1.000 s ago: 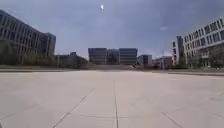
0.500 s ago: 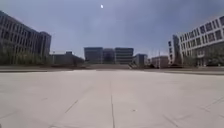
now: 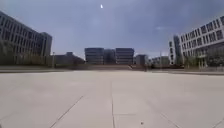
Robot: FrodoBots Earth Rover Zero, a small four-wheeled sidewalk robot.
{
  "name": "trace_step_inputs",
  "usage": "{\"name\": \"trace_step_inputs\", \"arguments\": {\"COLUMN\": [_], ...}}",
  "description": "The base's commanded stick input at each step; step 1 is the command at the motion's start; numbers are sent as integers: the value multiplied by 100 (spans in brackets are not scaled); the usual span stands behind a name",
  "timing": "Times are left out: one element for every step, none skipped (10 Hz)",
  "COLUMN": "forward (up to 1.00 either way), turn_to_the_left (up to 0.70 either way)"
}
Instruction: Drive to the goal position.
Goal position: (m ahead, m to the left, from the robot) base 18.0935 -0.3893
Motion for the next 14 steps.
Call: {"name": "trace_step_inputs", "arguments": {"forward": [70,70,70,70,70,70,70,70,70,70,70,70,70,70], "turn_to_the_left": [0,-1,-20,-35,-35,-2,0,0,0,0,0,0,0,-6]}}
